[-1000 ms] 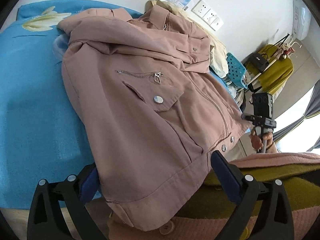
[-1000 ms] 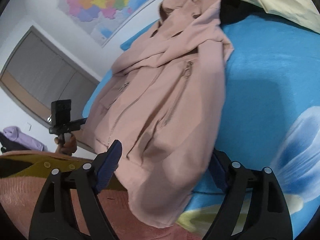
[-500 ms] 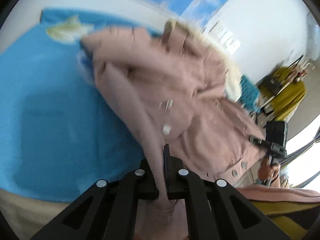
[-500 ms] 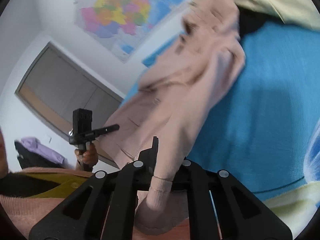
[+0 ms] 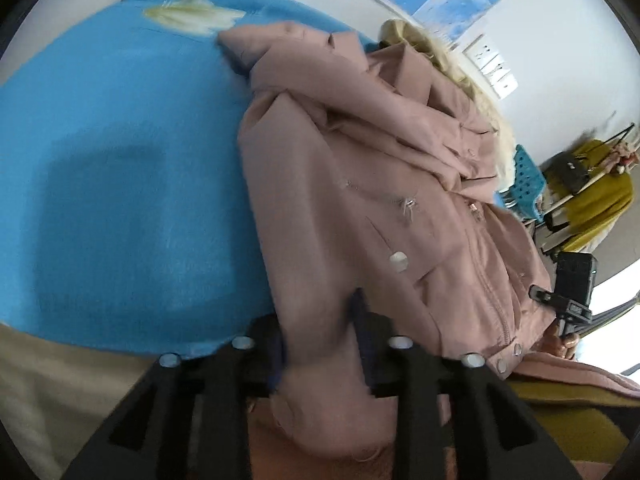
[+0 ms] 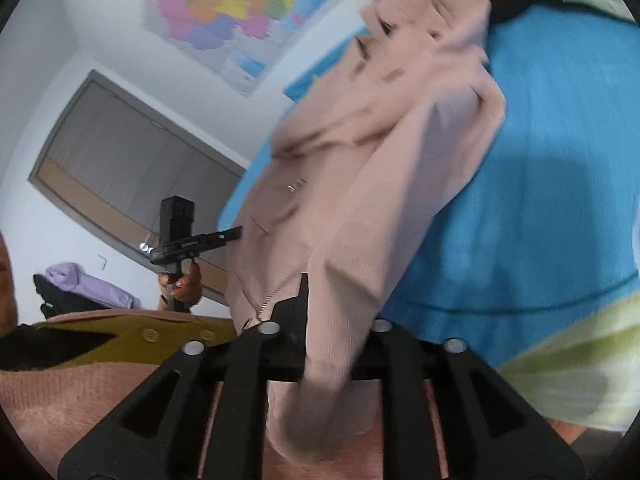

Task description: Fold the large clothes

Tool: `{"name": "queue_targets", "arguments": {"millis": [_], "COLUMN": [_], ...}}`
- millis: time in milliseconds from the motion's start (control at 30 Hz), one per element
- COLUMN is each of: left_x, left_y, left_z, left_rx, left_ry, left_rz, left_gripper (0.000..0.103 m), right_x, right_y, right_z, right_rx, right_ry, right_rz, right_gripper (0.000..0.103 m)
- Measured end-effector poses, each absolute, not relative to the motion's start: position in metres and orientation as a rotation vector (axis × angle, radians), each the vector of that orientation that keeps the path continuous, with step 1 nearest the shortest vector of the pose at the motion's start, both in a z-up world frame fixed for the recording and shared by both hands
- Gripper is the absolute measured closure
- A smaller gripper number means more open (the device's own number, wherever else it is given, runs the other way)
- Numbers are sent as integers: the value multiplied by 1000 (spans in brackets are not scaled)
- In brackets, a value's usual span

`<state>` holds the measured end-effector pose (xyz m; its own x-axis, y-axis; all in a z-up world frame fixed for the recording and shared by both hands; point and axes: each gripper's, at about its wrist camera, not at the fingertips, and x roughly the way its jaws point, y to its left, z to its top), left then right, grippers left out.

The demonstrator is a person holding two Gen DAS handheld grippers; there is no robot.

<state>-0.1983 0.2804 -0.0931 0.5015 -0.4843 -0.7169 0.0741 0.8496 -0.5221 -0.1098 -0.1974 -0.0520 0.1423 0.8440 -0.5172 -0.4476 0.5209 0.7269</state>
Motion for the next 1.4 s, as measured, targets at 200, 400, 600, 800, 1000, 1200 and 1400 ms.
{"name": "queue_targets", "arguments": {"millis": [200,400,600,800,1000,1200,1400], "left_x": [-211,-212,-204,-225,-250,-255,-228], "left_y": [276,272,267,259,264,297,301], "left_z": [-91,-117,-132,-96,-29,2,-8], "left_rx": [-403,-463,-546,-507,-509,-618,-658], "left_ry": [1029,1093,1058,983,754,588,644], "left_rz": [-429,-485,-496,-504,-500,-492,-476], "left_gripper": [29,23,46,100,100,100,100], "right_x": [-107,-109,-114,-122,-141,-147,-129], "right_y": [-205,-203,-192,-180,-179,-189,-194], "right_z": [-75,-77,-77,-62,2,25,4], "right_rx": [459,477,456,488,481,467,557], "right_ry": [1133,1122,1115,1055,861,793,866], "right_rz": [929,971,999,1074,1201,1198,1142], "right_gripper": [56,48,69,97,97,98,98]}}
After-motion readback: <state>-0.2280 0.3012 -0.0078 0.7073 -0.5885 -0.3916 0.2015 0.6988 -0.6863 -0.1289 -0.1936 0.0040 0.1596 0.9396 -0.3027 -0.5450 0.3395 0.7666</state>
